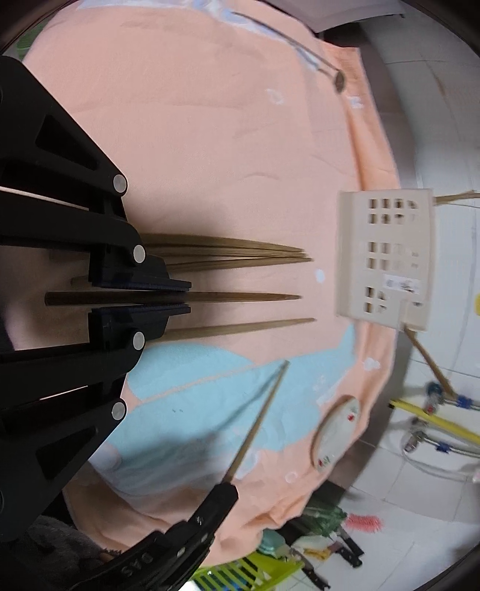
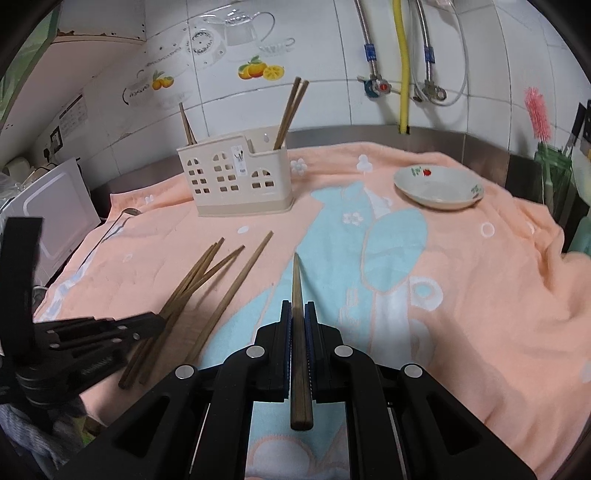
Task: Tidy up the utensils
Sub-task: 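Close the left tool on a wooden chopstick while the right tool holds its chopstick, then lift both held chopsticks upright over the beige caddy with both tools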
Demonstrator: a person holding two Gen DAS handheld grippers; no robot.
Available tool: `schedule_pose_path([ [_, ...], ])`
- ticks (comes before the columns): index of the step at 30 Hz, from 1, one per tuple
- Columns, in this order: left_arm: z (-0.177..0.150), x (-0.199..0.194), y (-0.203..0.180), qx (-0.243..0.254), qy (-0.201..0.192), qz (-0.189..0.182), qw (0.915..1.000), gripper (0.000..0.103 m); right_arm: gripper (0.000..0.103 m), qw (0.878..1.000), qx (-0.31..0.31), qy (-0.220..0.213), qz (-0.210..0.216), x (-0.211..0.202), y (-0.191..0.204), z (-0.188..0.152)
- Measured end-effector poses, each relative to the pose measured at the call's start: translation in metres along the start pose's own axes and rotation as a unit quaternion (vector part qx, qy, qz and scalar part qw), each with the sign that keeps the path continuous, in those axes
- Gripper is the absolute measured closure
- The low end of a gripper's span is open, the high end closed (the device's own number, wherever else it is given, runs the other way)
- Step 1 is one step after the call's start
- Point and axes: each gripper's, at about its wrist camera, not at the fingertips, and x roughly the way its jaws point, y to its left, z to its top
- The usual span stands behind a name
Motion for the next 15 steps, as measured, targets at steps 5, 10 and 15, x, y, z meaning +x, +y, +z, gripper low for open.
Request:
schedule_pose_path([
  [5, 0.015, -0.025, 0.005, 0.004, -0.041, -0.018, 0.9990, 0.098, 0.096, 1.000, -0.016, -0.018, 0.001, -0.009, 0.004, 0.015],
  [10, 0.028, -0.042, 0.006, 0.013, -0.065, -0.033, 0.9972, 0.098, 0.096, 0.999, -0.035, -0.027, 0.013, -0.015, 0.011, 0.033],
  [15, 0.043, -0.050, 0.011, 0.022, -0.072, -0.045, 0.9962, 0.098, 0.096, 0.998, -0.056, -0.026, 0.031, -0.016, 0.017, 0.052],
])
